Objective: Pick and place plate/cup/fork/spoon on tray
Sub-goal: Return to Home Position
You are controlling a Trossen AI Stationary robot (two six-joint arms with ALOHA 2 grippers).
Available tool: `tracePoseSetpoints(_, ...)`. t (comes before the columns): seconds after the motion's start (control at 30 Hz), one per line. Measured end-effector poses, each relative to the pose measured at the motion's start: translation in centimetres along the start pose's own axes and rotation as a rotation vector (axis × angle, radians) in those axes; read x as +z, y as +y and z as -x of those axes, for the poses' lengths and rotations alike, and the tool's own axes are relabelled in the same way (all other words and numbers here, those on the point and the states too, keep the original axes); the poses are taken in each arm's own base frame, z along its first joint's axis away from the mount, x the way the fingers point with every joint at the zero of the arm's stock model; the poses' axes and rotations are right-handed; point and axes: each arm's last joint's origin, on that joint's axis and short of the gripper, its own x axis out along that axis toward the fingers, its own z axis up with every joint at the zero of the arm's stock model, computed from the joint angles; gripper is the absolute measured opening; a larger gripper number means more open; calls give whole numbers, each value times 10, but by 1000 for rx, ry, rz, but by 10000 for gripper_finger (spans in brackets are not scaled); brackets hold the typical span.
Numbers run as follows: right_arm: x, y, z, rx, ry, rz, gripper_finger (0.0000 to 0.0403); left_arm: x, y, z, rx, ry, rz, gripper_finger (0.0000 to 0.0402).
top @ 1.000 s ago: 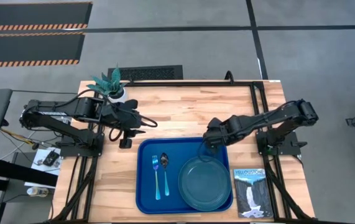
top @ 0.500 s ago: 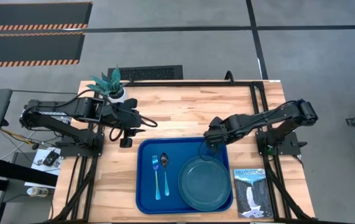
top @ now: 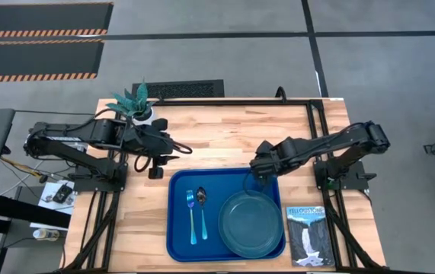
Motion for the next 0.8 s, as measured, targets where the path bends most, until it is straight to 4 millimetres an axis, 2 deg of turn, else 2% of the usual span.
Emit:
tracePoseSetpoints(0.27,-4,-23,25,72,-124,9,125,2,6,22,59,-139,12,119)
tracePoseSetpoints(0.47,-8,-66,85,120,-561,36,131,-2,10,59,57,-321,-21,119)
tracePoseSetpoints(0.57,-21,-94,108,87,-689,130,126,-12,14,75,133,-332,-156,119)
tracePoseSetpoints(0.63,-33,-115,116,105,-720,175,123,-20,17,84,200,-318,-144,119)
tracePoseSetpoints(0.7,-41,-128,121,174,-766,109,122,-27,19,92,217,-318,-148,119)
tracePoseSetpoints(0.8,-54,-145,114,162,-847,105,123,-36,22,102,188,-421,-107,119)
